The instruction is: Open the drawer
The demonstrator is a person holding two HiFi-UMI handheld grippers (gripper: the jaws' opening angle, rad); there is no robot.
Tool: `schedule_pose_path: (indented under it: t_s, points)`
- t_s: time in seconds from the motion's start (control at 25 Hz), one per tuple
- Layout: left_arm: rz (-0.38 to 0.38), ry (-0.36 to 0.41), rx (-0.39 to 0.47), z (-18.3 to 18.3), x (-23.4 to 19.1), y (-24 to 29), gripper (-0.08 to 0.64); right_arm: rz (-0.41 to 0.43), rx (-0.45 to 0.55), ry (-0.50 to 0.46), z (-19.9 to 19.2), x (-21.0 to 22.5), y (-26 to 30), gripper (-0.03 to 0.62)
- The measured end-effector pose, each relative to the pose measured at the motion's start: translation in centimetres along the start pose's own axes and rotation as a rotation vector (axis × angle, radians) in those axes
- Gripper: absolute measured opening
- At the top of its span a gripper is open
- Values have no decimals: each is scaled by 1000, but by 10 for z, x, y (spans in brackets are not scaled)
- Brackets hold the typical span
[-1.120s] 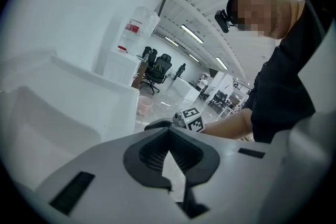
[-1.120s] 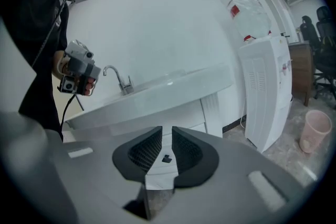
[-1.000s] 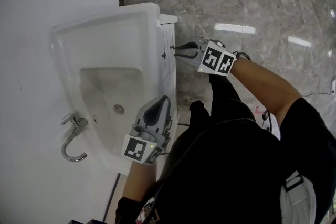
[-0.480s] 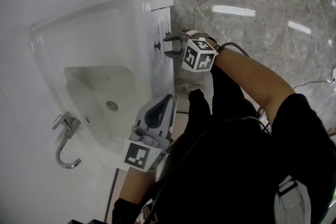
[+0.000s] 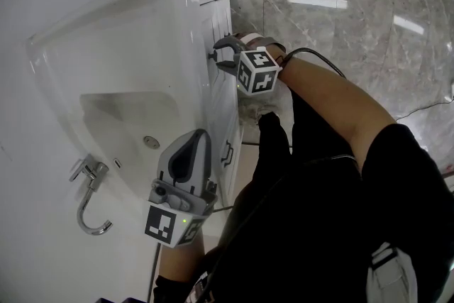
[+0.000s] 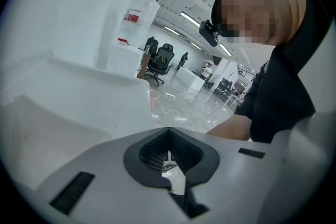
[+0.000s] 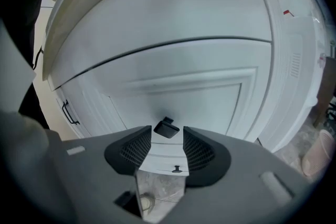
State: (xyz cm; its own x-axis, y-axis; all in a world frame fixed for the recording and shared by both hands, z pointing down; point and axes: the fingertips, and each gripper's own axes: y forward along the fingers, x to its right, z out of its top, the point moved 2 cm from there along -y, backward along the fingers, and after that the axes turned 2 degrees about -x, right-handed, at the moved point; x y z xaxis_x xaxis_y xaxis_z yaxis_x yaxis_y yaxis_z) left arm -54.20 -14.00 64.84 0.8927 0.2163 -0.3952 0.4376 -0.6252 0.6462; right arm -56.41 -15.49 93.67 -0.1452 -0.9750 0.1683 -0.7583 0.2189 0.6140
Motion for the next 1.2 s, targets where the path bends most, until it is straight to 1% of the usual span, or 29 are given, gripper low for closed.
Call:
schedule_pose_path:
  t_s: [0.12,0.4,0.88,1.2]
  points:
    - [-4,-18,6,-1,-4,3,-8,-7,-18,-21,-5,-1,10,158]
    - [-31,-40,5,-6,-6,8,-8,-22,-21,-36,-1,0,23,156]
    - [-27,-63,9,-10,-12,4,-8,-45,-30,-35,-1,1,22,160]
    - [-18,-65,13,-10,-11,-2,-8,-39,-35,-20,-2,1,22,158]
